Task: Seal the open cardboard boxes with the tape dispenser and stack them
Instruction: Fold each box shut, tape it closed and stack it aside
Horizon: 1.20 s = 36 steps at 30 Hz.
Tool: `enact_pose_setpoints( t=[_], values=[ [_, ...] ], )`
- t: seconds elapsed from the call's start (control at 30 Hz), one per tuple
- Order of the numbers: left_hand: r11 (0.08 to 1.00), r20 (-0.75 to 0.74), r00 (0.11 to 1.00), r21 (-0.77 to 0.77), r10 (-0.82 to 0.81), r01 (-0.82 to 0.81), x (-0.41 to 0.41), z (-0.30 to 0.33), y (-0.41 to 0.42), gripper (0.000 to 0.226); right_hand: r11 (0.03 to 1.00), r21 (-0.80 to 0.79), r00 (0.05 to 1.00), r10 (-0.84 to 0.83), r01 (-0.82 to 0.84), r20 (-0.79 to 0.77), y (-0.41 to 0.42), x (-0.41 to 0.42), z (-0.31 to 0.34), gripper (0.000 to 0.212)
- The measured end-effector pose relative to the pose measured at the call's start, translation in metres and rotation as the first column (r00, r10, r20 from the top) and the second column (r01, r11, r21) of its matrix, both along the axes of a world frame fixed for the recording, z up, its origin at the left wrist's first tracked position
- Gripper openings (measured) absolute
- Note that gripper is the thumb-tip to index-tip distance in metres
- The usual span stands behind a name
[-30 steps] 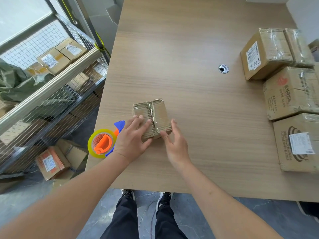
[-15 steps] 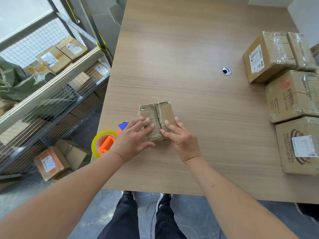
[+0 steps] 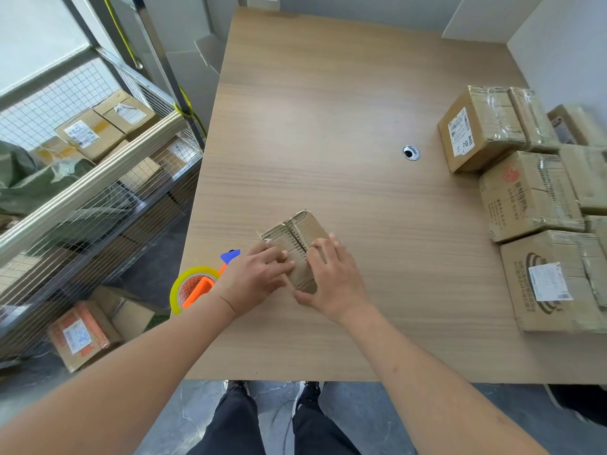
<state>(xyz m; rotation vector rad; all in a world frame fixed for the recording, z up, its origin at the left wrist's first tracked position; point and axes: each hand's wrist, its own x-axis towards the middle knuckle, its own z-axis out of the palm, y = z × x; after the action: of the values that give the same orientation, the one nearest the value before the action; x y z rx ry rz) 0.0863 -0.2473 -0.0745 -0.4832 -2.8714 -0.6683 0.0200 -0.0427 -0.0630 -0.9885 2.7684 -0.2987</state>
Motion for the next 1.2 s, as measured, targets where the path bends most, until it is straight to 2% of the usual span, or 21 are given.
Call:
enact_pose_setpoints(
  t=[0.13, 0.23, 0.3, 0.4, 0.57, 0.7, 0.77, 0.83, 0.93, 1.0, 1.2],
  values=[
    [0.999, -0.013, 1.0, 0.034, -0.013, 0.014, -0.007, 0.007, -0.013, 0.032, 0.998, -0.02, 0.998, 0.056, -0.056, 0.013, 0.007, -0.007, 0.002, 0.071],
    [0.998, 0.015, 1.0, 0.054, 0.021, -0.022, -0.016, 0.009, -0.015, 0.04, 0.989, -0.048, 0.99, 0.138, -0.138, -0.001, 0.014, -0.012, 0.003, 0.055],
    [0.999, 0.076, 0.997, 0.046, -0.013, 0.009, -0.021, 0.008, -0.017, 0.049, 0.978, -0.09, 0.982, 0.181, -0.186, -0.059, 0.019, -0.016, 0.004, 0.051],
    [0.997, 0.166, 0.983, 0.021, -0.081, 0.079, -0.02, 0.005, -0.018, 0.048, 0.979, -0.128, 0.979, 0.142, -0.161, -0.146, 0.02, -0.017, 0.006, 0.038],
    [0.998, 0.22, 0.976, 0.052, 0.009, -0.02, -0.002, 0.0, -0.007, 0.066, 0.971, -0.206, 0.986, 0.09, -0.119, -0.143, 0.018, -0.018, -0.002, 0.02],
    [0.991, 0.294, 0.954, 0.09, 0.064, -0.094, 0.001, -0.001, 0.003, 0.083, 0.955, -0.273, 0.989, 0.086, -0.116, -0.119, 0.018, -0.019, -0.006, 0.019],
    [0.99, 0.33, 0.942, 0.104, 0.06, -0.1, 0.001, 0.002, 0.004, 0.087, 0.958, -0.263, 0.99, 0.088, -0.116, -0.114, 0.018, -0.018, -0.006, 0.019],
    [0.99, 0.335, 0.941, 0.101, 0.055, -0.094, 0.001, 0.004, 0.006, 0.083, 0.967, -0.228, 0.993, 0.11, -0.115, -0.035, 0.022, -0.018, -0.007, 0.025],
    [0.988, 0.285, 0.951, 0.057, 0.12, -0.142, 0.004, 0.007, 0.014, 0.072, 0.979, -0.146, 0.98, 0.162, -0.144, 0.115, 0.031, -0.02, -0.003, 0.056],
    [0.981, 0.249, 0.951, 0.018, 0.182, -0.193, 0.007, 0.01, 0.022, 0.07, 0.979, -0.123, 0.976, 0.178, -0.162, 0.127, 0.035, -0.019, 0.0, 0.07],
    [0.949, 0.241, 0.92, -0.02, 0.309, -0.314, 0.009, 0.01, 0.041, 0.071, 0.976, -0.149, 0.984, 0.169, -0.157, 0.066, 0.037, -0.012, 0.001, 0.059]
  ],
)
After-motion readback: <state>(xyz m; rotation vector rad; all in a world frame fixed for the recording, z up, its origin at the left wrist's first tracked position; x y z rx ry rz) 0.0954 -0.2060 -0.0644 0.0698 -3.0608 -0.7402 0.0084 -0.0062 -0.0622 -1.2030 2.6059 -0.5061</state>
